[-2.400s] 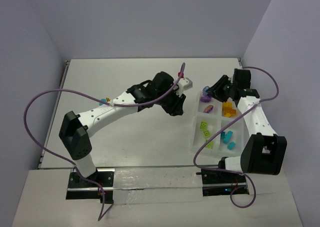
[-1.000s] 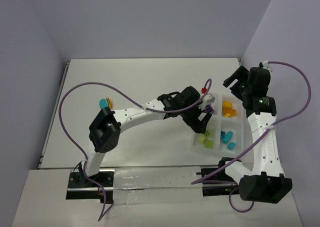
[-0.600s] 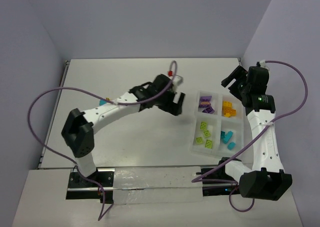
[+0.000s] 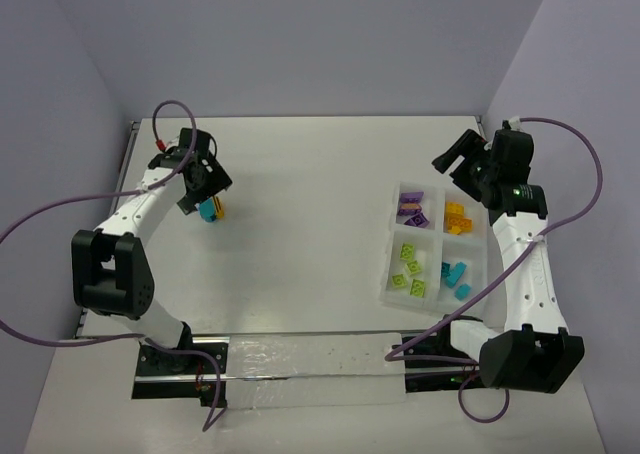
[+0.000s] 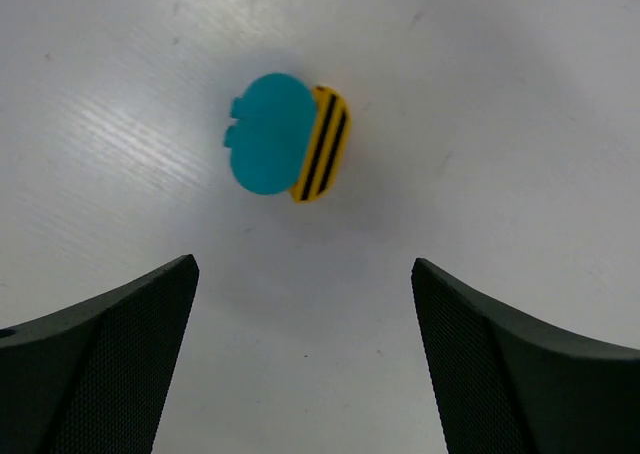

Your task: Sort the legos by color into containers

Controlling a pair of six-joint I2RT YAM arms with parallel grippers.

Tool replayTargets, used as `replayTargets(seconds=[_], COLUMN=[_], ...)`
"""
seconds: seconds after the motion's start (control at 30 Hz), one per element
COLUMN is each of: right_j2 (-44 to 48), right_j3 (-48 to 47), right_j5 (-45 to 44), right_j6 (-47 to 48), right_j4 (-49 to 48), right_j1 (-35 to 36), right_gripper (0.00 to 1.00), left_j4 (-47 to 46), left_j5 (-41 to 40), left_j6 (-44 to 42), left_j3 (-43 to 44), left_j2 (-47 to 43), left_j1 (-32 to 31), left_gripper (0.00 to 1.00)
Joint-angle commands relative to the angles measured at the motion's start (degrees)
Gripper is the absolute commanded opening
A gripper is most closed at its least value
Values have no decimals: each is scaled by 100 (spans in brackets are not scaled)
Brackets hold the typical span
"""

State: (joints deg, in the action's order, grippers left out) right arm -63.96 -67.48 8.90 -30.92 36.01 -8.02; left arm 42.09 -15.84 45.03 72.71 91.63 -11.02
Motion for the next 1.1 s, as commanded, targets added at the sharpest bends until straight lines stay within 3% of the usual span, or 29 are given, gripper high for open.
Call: replayTargets(seconds=[0.0, 0.23, 0.6, 0.87, 1.07], right_j2=[-20, -73, -103, -151, -134], right_j3=[-63, -46, -28, -54, -46], right_j5=[162, 254, 352, 446, 446], right_j6=[102, 113, 113, 87, 95], right_j4=[-287, -331, -362, -373, -340], right_j1=[62, 100, 126, 143, 150], right_gripper=[84, 83, 83, 83, 83], left_j4=[57, -760, -1532, -1507, -1242], left_j5=[386, 1019, 940, 1479, 849], left_j6=[810, 919, -153, -739, -744], left_j3=[-231, -563, -98, 432, 358], left_j2=[32, 203, 735, 1612, 1600], left_j1=[478, 806, 847, 834, 599], left_gripper=[97, 98, 99, 99, 99])
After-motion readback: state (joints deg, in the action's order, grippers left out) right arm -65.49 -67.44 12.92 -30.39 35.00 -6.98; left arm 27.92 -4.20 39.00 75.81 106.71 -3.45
